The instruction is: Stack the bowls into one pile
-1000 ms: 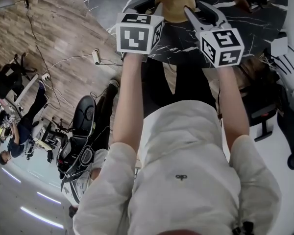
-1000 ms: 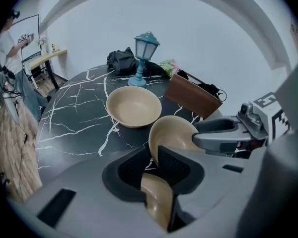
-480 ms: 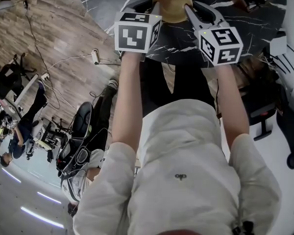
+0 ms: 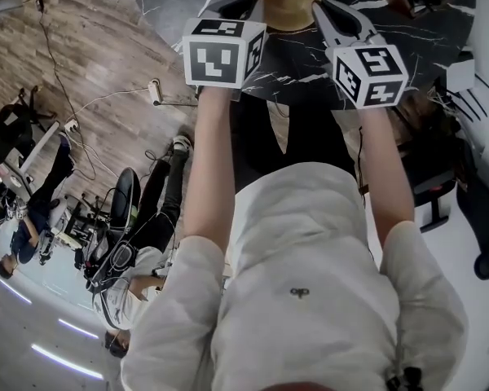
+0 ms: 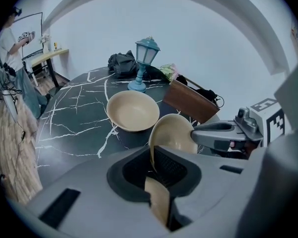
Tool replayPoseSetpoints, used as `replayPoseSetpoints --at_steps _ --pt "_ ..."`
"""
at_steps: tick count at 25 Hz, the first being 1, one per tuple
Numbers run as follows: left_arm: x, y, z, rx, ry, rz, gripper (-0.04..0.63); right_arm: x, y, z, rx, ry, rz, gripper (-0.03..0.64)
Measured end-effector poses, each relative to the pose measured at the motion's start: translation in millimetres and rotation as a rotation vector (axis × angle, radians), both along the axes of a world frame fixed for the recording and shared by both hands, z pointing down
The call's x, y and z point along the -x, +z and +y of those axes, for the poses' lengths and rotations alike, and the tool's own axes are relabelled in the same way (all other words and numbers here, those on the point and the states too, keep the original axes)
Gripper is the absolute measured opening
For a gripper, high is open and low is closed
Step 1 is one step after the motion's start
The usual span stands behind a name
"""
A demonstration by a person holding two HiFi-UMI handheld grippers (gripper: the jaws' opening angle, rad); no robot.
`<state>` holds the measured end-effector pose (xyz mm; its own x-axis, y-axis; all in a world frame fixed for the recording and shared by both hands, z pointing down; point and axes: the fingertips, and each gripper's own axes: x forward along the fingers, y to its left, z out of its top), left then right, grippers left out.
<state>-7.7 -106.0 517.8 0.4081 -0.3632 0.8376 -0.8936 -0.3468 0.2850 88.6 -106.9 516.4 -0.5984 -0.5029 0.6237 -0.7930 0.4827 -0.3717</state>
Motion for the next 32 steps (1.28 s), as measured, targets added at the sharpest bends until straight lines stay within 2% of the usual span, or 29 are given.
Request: replayPoseSetpoints --at_steps 4,15,22,32 --pt "1 -13 -2 -0.023 -0.020 0.040 0.028 1 -11 -1 -0.022 -0.003 0.002 0.014" --pt "18 -45 2 -0.082 -0.044 0.053 0.014 16 -45 -2 -0.076 -0.027 -0.009 0.012" --pt "43 -63 15 -0.097 -0.092 0.078 0.012 42 -64 6 -0.097 -0.095 -0.015 0.012" --pt "81 -66 41 -0.080 -0.153 0.054 0.012 82 -69 27 -0.071 -0.220 -0.015 0.014"
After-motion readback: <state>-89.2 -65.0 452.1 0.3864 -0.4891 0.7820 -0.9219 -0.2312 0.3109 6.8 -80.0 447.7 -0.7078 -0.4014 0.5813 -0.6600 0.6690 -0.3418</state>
